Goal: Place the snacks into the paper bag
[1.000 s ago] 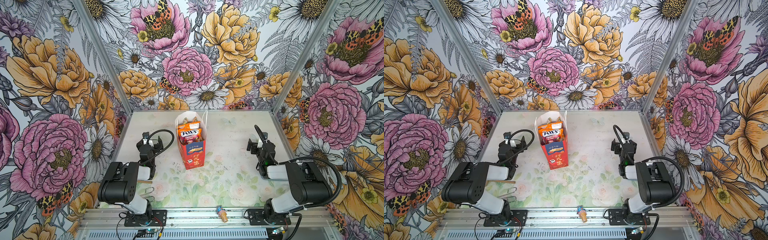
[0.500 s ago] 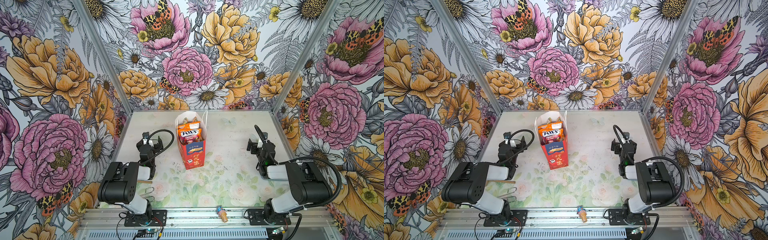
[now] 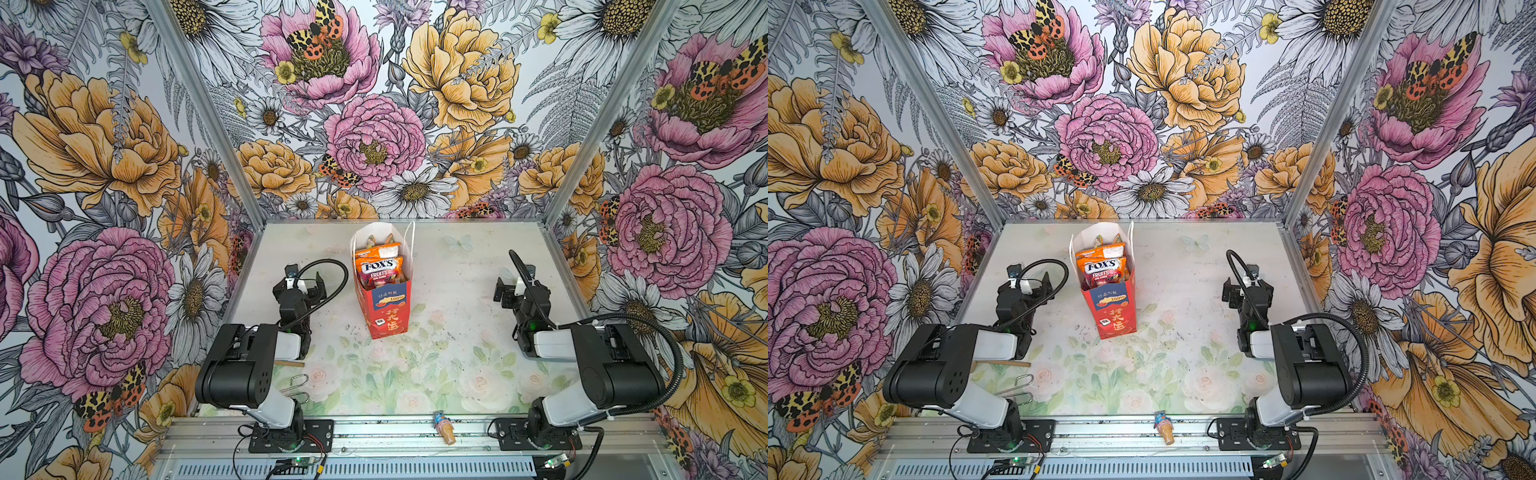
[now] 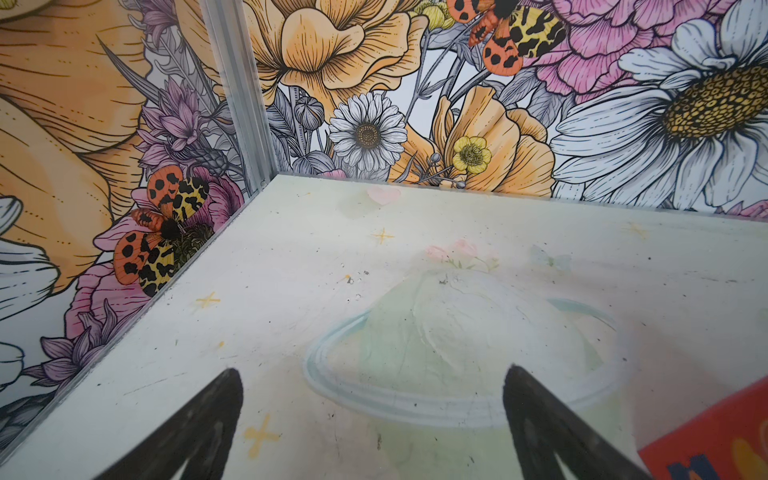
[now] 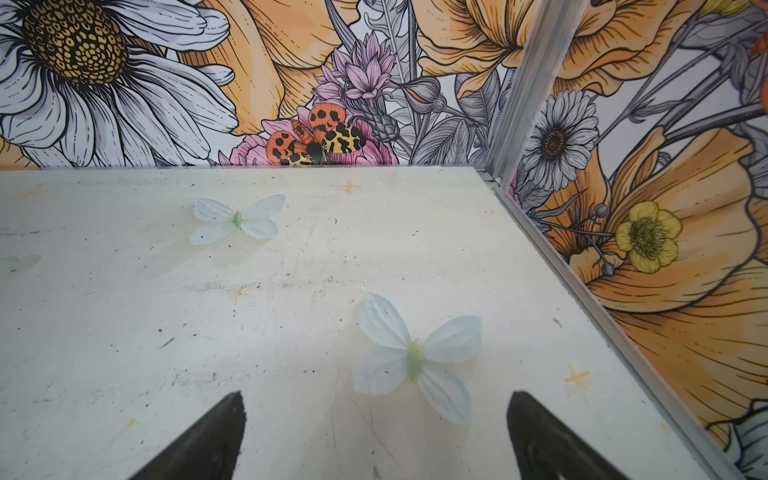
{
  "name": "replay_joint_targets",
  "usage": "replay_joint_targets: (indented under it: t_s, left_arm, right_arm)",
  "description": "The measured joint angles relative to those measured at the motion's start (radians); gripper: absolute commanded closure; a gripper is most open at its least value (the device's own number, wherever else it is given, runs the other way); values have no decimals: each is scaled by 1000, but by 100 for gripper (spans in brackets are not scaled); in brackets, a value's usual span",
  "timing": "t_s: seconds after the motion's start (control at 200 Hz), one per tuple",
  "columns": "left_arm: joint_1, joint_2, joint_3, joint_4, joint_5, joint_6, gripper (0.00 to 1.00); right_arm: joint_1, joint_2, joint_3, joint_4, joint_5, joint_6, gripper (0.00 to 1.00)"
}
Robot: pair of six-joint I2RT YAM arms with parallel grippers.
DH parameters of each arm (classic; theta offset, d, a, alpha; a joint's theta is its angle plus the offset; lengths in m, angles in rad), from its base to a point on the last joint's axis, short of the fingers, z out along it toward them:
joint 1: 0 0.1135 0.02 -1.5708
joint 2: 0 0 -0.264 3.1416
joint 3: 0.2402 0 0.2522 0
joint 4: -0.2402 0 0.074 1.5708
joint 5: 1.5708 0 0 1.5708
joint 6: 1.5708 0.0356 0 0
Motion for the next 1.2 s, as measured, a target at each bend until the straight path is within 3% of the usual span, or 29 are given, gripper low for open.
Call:
replay_joint_targets:
  t_s: [1.201]
  left_arm:
    - [-15, 0, -13, 31, -21, 23, 1]
  right_arm:
    - [0, 0, 0, 0, 0, 0, 0]
